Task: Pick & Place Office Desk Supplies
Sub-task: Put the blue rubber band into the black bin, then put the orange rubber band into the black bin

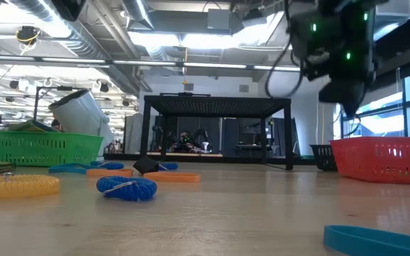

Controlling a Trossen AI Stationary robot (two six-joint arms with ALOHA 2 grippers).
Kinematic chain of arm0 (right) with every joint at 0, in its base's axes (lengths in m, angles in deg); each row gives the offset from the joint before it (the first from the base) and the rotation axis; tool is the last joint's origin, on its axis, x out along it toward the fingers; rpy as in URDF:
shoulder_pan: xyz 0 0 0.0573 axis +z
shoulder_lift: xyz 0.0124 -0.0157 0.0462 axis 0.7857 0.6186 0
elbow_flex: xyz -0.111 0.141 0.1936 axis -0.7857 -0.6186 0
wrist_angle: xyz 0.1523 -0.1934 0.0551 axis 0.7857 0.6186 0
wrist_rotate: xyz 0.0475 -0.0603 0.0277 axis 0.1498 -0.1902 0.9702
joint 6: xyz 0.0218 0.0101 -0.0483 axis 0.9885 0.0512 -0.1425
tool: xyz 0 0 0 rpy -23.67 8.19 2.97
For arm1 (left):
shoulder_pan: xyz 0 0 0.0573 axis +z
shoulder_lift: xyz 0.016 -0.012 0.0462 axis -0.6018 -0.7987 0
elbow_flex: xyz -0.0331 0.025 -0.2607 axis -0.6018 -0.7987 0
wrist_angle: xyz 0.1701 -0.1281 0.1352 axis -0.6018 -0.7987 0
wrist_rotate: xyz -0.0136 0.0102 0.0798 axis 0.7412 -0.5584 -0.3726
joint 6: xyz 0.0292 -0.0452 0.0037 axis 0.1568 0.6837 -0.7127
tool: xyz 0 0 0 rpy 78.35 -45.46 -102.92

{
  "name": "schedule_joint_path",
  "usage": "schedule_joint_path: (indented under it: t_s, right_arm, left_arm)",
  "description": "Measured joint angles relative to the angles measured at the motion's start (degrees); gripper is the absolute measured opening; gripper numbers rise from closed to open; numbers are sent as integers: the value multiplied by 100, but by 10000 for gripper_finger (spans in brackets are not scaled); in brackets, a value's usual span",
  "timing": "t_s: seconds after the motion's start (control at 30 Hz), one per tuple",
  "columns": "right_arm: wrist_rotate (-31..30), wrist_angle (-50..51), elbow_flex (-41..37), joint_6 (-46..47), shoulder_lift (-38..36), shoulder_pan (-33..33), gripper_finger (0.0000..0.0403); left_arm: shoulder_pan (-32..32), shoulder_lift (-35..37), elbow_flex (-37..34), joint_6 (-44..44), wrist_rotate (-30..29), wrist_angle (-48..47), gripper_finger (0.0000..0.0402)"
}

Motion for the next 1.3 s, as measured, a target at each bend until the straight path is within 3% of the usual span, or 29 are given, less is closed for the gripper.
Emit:
schedule_joint_path:
  t_s: [0.1,0.3,0.5,0.93,1.17,1.3]
  right_arm:
    - [-223,-216,-330,495,-56,-434,10]
    - [-111,-774,-661,762,-54,-1019,14]
    - [31,-1149,-685,643,-54,-1272,57]
    - [90,-1195,-685,-145,-54,-1355,204]
    - [267,-1200,-685,-378,-54,-1334,223]
    - [259,-1349,-685,-298,-62,-1119,217]
  left_arm:
    - [39,0,0,-3,-28,-2,153]
    - [128,0,0,-11,-28,-21,153]
    - [223,0,0,-11,-25,-22,153]
    - [227,-2,0,318,-19,-557,153]
    - [218,-2,0,916,42,-1173,153]
    - [216,-2,0,1503,686,-1725,153]
